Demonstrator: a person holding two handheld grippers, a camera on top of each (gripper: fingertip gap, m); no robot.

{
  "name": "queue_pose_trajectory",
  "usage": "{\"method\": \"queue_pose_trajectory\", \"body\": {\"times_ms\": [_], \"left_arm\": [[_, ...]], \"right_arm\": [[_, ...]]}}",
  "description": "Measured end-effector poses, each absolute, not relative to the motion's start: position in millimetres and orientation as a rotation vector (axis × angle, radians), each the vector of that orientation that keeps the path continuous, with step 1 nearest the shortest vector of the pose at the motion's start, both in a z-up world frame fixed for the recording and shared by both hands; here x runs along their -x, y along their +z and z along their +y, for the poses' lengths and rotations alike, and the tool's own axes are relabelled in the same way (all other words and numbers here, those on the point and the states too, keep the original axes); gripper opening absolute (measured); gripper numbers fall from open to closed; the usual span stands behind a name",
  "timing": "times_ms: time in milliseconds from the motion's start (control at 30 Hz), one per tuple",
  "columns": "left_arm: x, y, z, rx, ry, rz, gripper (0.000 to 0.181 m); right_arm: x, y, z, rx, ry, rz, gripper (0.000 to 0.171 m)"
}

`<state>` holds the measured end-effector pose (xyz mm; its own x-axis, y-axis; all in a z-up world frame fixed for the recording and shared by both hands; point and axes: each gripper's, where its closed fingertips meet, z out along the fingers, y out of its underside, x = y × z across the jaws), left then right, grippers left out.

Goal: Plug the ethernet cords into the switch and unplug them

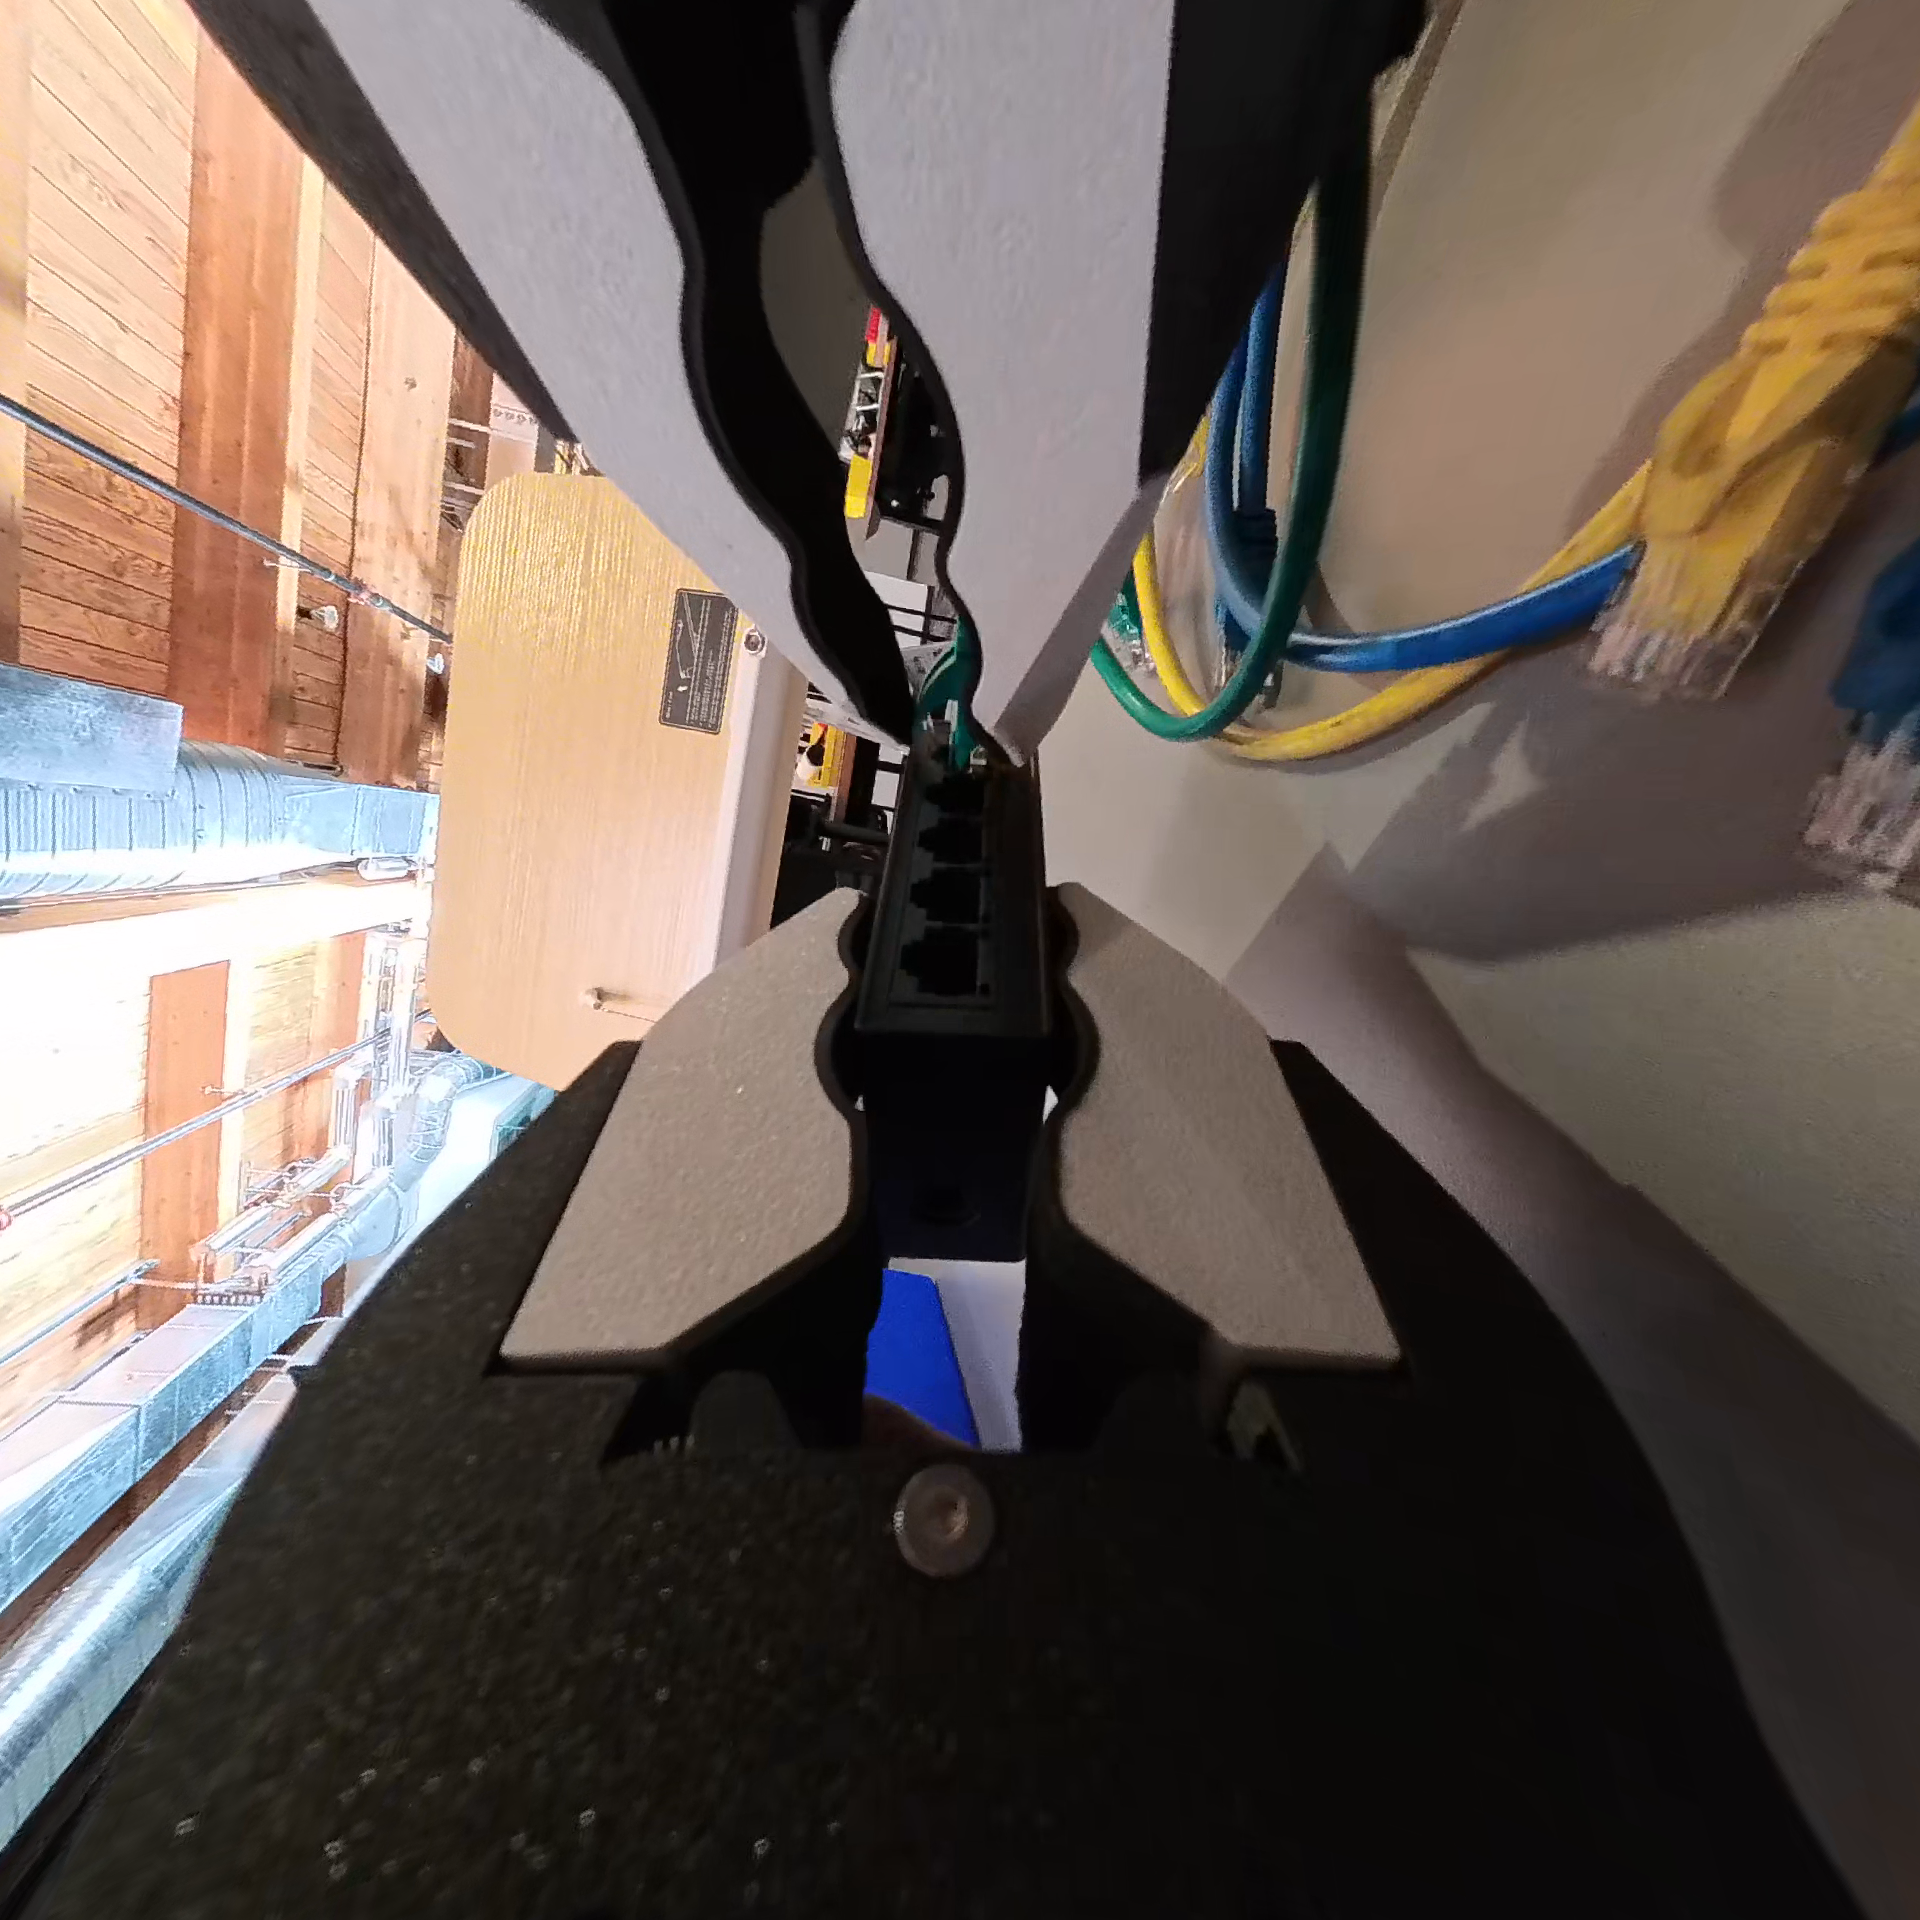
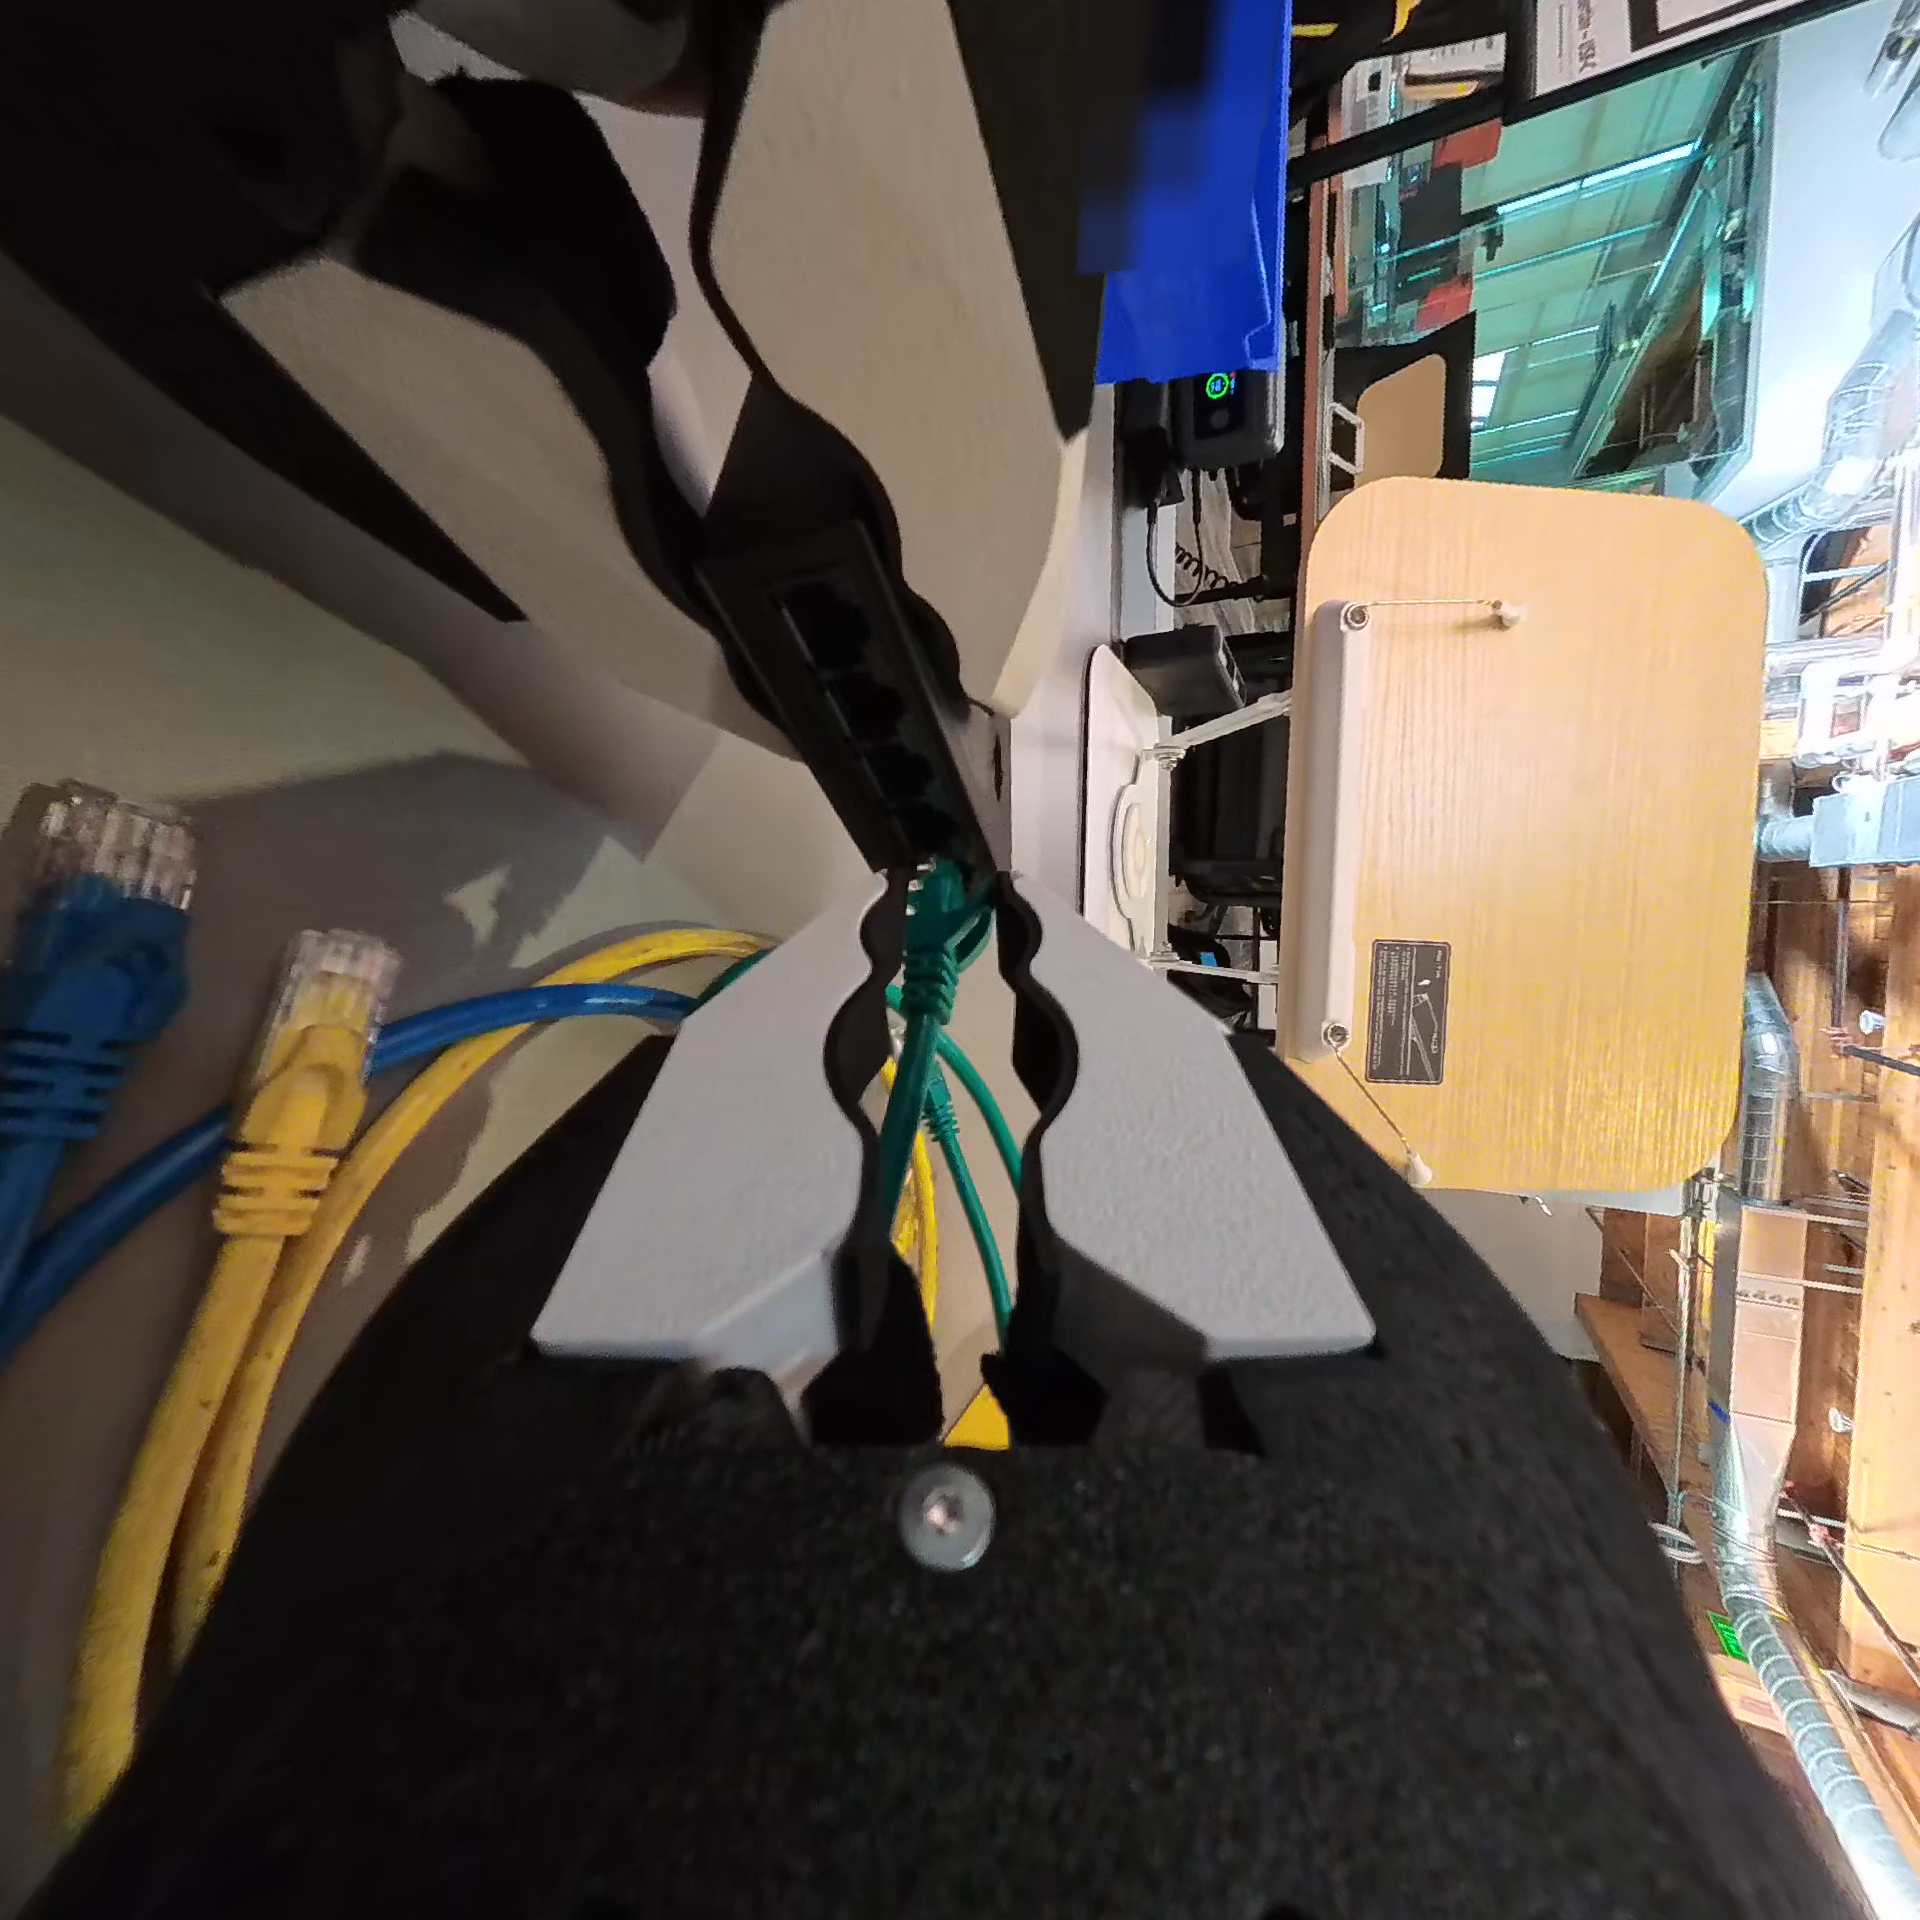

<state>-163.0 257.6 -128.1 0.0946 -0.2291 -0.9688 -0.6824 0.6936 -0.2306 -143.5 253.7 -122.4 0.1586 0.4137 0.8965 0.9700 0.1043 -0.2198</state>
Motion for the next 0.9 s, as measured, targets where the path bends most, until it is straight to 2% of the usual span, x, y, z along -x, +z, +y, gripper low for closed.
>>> {"method": "queue_pose_trajectory", "body": {"times_ms": [433,733,900], "left_arm": [[161.6,-137.4,257.3,0.812,0.4,1.518,0.029],[159.5,-138.7,254.9,0.81,0.382,1.515,0.029],[162.0,-139.4,258.9,0.775,0.43,1.515,0.029]], "right_arm": [[139.8,-135.3,254.0,1.602,-0.644,-1.413,0.011],[138.6,-135.3,250.1,1.661,-0.577,-1.371,0.014],[132.0,-121.0,244.2,1.901,-0.237,-1.062,0.019]]}}
